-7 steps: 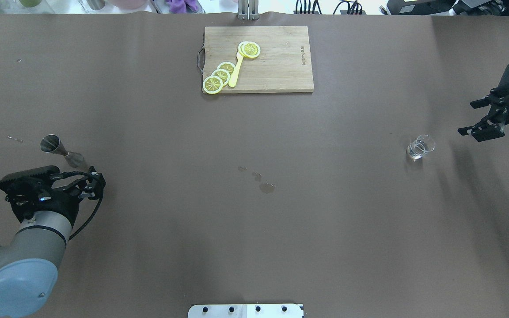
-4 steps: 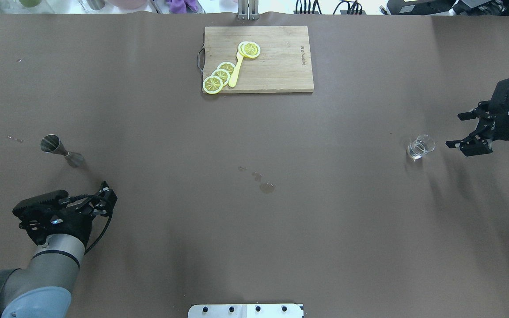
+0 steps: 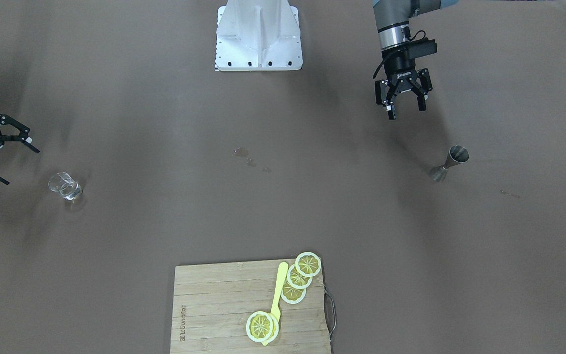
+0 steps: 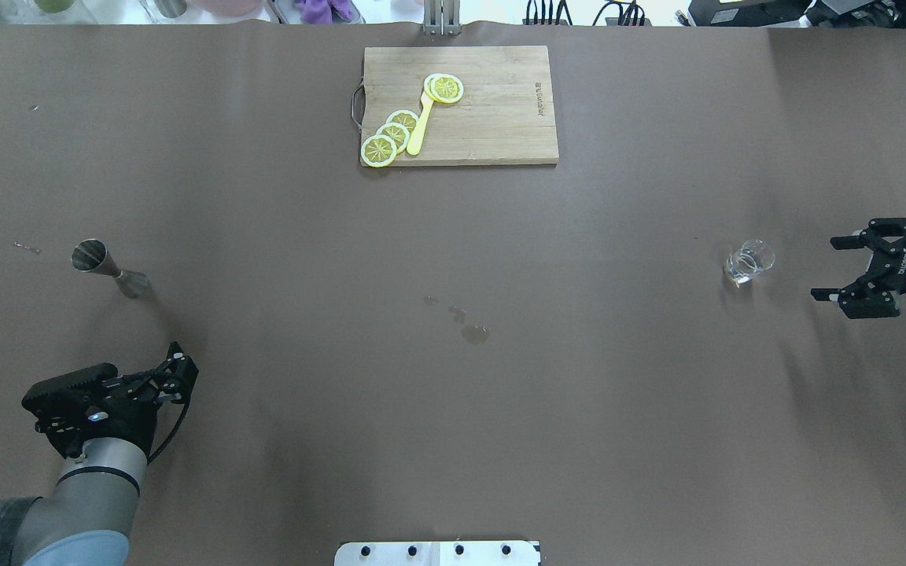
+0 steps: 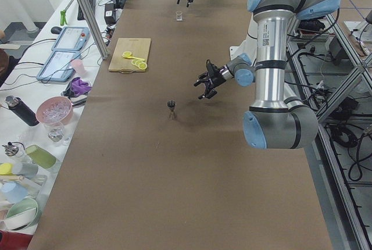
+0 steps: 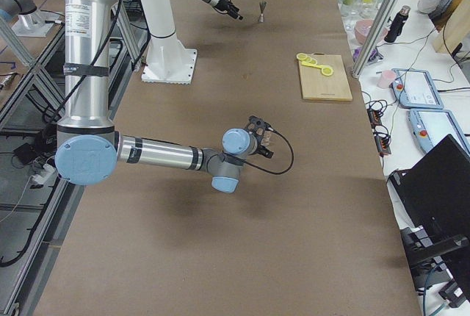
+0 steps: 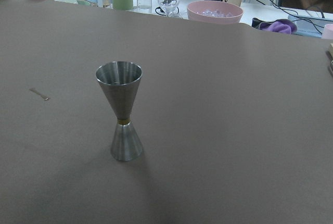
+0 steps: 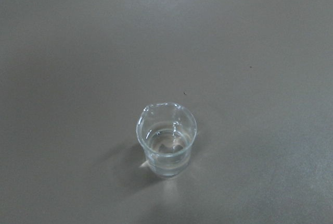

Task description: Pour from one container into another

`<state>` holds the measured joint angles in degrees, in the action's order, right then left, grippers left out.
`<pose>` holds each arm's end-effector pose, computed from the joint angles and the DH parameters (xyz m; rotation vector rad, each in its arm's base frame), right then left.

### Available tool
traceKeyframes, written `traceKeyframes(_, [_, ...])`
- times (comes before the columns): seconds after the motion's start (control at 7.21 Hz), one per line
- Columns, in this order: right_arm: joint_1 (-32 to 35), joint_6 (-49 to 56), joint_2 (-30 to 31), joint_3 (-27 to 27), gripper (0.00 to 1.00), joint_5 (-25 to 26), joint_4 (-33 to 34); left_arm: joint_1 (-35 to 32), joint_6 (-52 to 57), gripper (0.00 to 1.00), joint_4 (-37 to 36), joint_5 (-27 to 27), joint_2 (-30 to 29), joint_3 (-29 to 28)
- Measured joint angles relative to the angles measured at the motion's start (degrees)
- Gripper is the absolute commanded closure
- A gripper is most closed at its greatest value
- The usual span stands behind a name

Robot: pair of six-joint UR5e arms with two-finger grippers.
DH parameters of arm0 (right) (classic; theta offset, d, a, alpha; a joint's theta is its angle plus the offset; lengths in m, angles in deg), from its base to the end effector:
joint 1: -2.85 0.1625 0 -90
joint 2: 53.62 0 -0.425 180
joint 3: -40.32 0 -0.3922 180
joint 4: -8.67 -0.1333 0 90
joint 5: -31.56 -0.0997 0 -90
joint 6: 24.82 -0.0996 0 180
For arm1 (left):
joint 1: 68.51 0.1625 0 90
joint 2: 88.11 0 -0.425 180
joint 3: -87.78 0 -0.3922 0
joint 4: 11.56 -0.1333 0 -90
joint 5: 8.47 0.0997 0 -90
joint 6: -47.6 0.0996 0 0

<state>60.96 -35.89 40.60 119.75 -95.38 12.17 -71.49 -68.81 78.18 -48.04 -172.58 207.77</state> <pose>-0.1779 -0.4250 0.6168 0.9340 -0.9769 -0.7098 0.4215 -0.2323 0.4401 0.7828 0.5728 -0.6587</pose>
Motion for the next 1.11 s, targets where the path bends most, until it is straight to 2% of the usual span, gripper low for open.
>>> traceKeyframes(0.42, [-1.1, -6.8, -0.8, -2.3, 0.00, 4.6, -3.5, 0.2, -5.2, 0.01, -1.8, 7.3, 1.9, -3.4])
traceKeyframes(0.83, [-2.3, -9.8, -2.2, -3.9, 0.00, 4.7, -6.2, 0.3, -7.3, 0.01, -1.7, 13.3, 1.2, -7.3])
traceKeyframes(1.11, [-2.4, -10.1, -2.2, -5.8, 0.00, 4.4, -10.2, 0.3, -7.4, 0.01, -1.3, 16.4, 0.5, -9.9])
